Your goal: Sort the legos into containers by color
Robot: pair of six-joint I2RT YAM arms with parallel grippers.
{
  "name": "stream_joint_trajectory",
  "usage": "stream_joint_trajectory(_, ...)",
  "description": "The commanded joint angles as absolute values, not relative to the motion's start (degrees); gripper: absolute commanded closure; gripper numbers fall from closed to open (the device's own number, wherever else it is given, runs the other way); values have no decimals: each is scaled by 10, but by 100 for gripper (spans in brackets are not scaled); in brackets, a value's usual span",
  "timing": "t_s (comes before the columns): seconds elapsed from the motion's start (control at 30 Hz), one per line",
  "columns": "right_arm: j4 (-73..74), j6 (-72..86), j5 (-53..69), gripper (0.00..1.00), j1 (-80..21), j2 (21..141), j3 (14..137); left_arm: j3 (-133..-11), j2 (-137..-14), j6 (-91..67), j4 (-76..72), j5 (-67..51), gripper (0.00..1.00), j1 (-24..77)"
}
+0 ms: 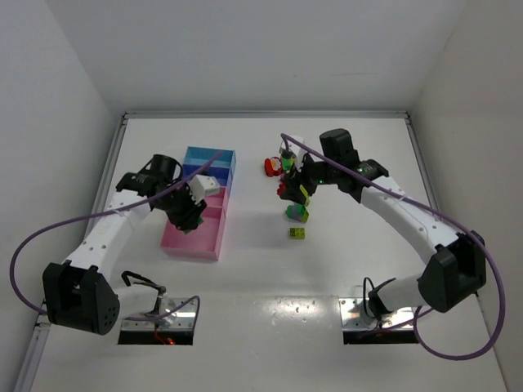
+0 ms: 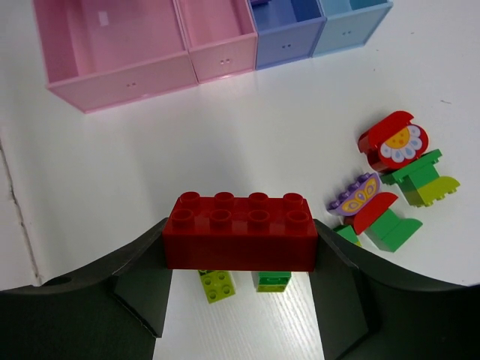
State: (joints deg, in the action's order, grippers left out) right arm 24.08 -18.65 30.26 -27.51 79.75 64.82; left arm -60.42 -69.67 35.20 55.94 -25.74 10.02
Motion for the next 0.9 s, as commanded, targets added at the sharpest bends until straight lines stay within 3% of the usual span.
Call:
stream_joint_trajectory(0.0, 221, -153, 336, 84, -277, 810, 683, -574, -679, 429, 599, -227, 75, 98)
stream_joint_trajectory(0.1, 215, -147, 347, 84, -282, 824, 695, -543, -679, 434, 593, -220, 74, 91)
stream_joint_trajectory(0.2, 197, -125, 353, 84, -282, 845, 707, -523, -665, 434, 569, -220, 59, 80)
stream_joint_trajectory(0.27, 190, -112, 353, 84, -282, 859, 713, -507, -665, 434, 558, -215, 44, 75)
stream_joint_trajectory(0.4, 177, -99, 348, 84, -282, 878, 731, -492, -665, 434, 532, -214, 31, 63)
stream_joint_trajectory(0.6, 147, -63, 342, 84, -287, 910, 753, -507, -657, 400, 494, -281, 29, 6)
stream_joint_trajectory(0.73, 134, -47, 336, 84, -313, 948, 790, -570, -628, 356, 469, -385, 29, -98)
stream_joint_trajectory(0.87, 127, -47, 322, 84, -348, 1004, 837, -602, -622, 217, 418, -447, 27, -205)
